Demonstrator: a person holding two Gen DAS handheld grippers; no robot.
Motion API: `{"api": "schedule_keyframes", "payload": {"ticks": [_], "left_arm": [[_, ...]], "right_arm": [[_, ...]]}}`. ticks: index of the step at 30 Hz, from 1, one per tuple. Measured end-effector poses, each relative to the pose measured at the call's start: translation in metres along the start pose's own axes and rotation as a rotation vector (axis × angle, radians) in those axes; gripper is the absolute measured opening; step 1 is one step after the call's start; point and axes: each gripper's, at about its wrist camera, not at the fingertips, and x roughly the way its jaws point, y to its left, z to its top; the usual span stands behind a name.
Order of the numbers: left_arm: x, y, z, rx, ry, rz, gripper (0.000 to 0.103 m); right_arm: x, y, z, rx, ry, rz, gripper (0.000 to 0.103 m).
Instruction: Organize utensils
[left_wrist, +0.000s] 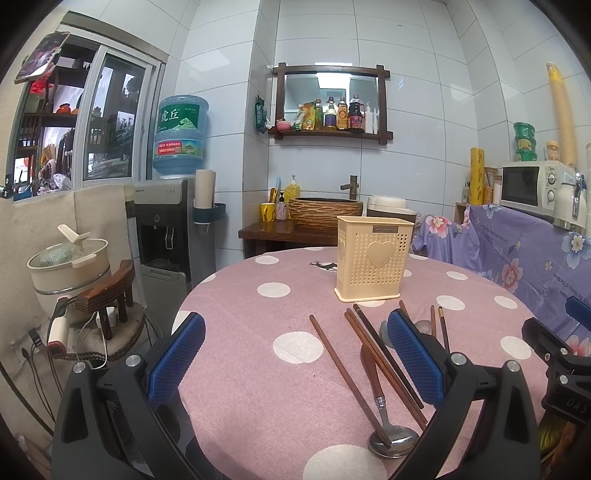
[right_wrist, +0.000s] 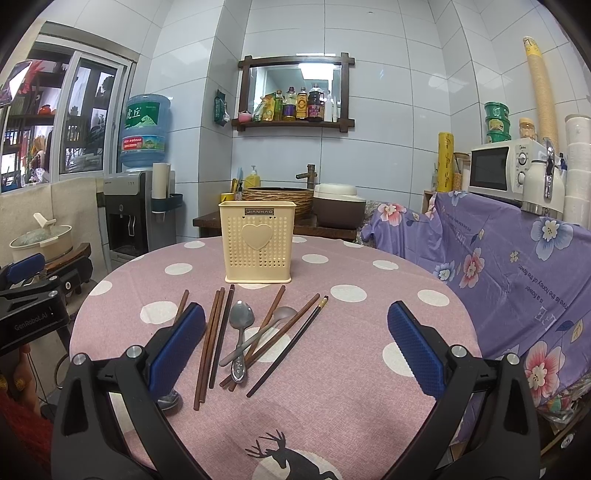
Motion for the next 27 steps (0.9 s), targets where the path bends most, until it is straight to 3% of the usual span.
{"api": "schedule_keyframes", "payload": {"ticks": [27], "left_arm": [[-0.0003,0.0051,-0.0028,0.003,0.005,0.002,0.098]], "right_arm": [[0.0038,-0.0001,-0.0045,0.002,0.014,0.003,0.098]]}}
